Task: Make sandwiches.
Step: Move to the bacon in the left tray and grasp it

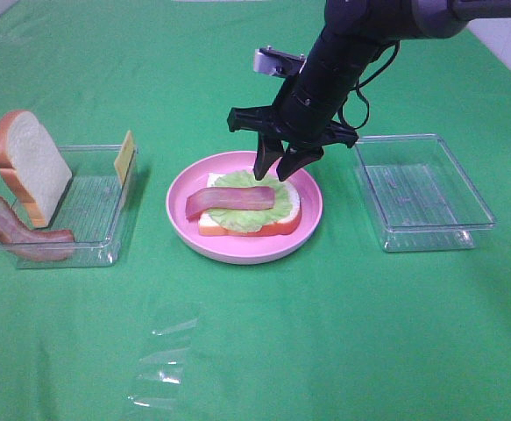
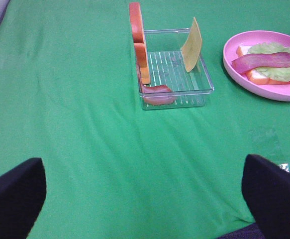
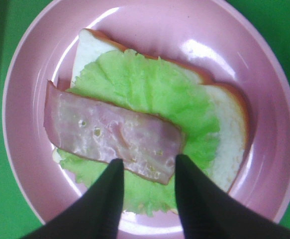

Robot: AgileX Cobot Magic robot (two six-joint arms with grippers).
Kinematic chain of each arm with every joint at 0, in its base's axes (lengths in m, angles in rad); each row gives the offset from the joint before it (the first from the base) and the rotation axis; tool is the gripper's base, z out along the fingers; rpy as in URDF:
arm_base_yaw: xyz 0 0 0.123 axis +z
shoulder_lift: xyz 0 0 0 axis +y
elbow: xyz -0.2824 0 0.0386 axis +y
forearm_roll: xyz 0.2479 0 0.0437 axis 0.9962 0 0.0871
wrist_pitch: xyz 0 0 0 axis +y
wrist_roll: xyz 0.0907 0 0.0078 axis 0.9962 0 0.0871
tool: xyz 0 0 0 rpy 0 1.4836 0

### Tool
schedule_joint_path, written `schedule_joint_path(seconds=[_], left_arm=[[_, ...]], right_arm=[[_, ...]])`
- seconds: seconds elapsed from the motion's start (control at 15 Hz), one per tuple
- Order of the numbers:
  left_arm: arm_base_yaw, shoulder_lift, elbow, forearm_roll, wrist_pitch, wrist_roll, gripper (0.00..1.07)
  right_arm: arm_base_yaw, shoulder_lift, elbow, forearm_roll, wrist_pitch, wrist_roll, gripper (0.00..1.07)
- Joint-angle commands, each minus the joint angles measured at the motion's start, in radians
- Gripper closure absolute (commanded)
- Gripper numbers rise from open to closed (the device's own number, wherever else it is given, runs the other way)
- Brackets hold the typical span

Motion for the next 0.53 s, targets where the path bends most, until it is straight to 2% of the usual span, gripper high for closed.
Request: schedule_joint_path(seconds=[0.07,0.13,0.27,0.53], left_arm=[[0.001,-0.015,-0.001,-0.009,-0.005,-0.006,0.07],[0.001,-0.015,-0.001,-0.009,-0.005,-0.006,0.07],[0.001,-0.015,-0.001,-0.009,-0.005,-0.006,0.07],[0.001,-0.015,-0.001,-0.009,-0.005,-0.006,0.07]], right_arm=[[-0.002,-0.011,-0.005,-0.010,0.029,0.009,0.30],[-0.001,-0.030,-0.005,-0.056,0.050,0.009,0.08],[-0.001,-0.055,-0.005,-0.112,0.053,0.036,0.08],[-0.002,-0.114,-0.005,-0.310,0.118,0.165,0.08]])
